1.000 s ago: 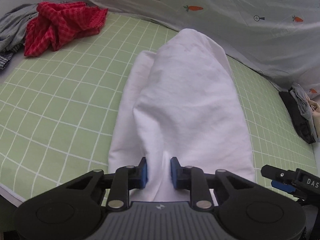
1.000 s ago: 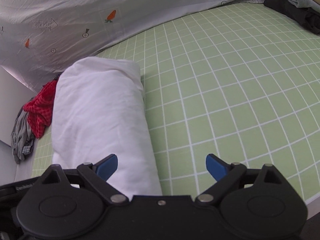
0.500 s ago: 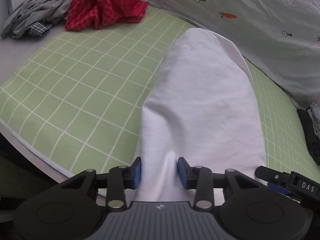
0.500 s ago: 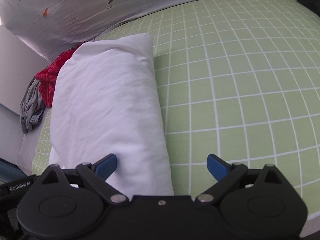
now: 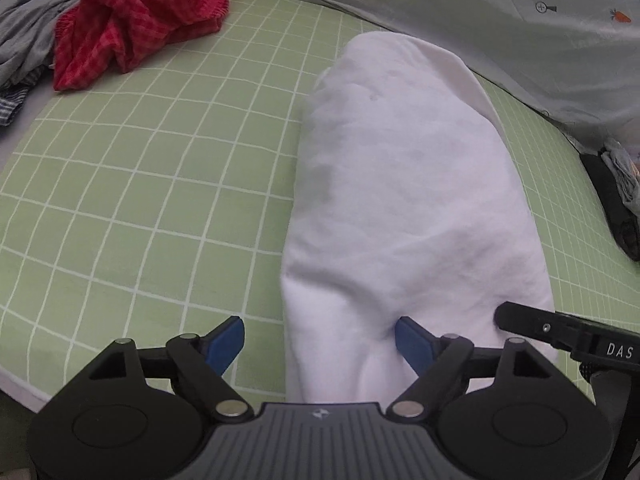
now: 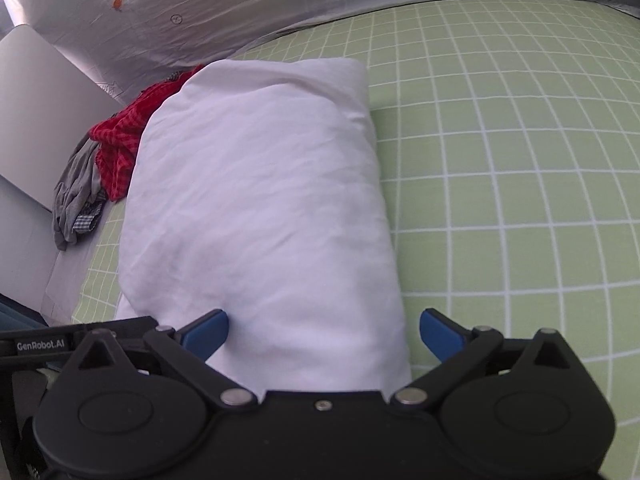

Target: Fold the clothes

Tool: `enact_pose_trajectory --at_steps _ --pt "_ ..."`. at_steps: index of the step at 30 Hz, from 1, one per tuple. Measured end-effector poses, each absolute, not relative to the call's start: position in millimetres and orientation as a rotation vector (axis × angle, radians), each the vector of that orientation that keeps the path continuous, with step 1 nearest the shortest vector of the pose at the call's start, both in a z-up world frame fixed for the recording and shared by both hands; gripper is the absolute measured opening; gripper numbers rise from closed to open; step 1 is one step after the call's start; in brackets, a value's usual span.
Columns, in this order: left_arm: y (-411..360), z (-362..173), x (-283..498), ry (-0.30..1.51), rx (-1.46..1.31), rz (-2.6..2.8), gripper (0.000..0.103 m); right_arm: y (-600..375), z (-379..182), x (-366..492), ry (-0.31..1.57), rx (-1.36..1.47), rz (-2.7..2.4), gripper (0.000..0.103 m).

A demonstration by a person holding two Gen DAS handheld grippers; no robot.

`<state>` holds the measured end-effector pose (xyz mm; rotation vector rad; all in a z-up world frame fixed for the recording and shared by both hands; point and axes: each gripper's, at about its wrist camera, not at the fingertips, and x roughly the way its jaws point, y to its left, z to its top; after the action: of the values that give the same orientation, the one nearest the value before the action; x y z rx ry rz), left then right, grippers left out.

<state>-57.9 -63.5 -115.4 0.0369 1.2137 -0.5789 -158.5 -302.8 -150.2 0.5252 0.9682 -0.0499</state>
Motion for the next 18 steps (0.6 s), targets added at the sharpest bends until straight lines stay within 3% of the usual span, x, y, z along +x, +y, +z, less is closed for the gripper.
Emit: enact_pose_trajectory --at_steps 8,11,12,14,18 --pt "-67.7 -136.1 -25.4 1.301 0.005 -0.739 0.090 -308.2 -166.4 -137.5 1.011 0.613 -0.006 0.103" --pt "-66.9 -140.3 -17.8 1.324 -0.033 -0.826 0.081 -309.6 -169.1 -137.6 1.016 0.677 -0.014 0.103" --pt "-66.3 -143.2 -16.4 1.336 -0.062 -0.858 0.074 -309.1 -168.9 -138.3 1.014 0.692 -0.015 0.103" --pt "-65.9 -144.3 -19.8 1.324 -0.074 -0.884 0.072 -308.2 -168.2 -140.3 1.007 0.720 -0.017 0.098" --pt "-65.6 -143.1 -20.0 1.313 -0.087 -0.914 0.054 -304.8 -159.7 -147.3 0.981 0.732 -0.033 0.084"
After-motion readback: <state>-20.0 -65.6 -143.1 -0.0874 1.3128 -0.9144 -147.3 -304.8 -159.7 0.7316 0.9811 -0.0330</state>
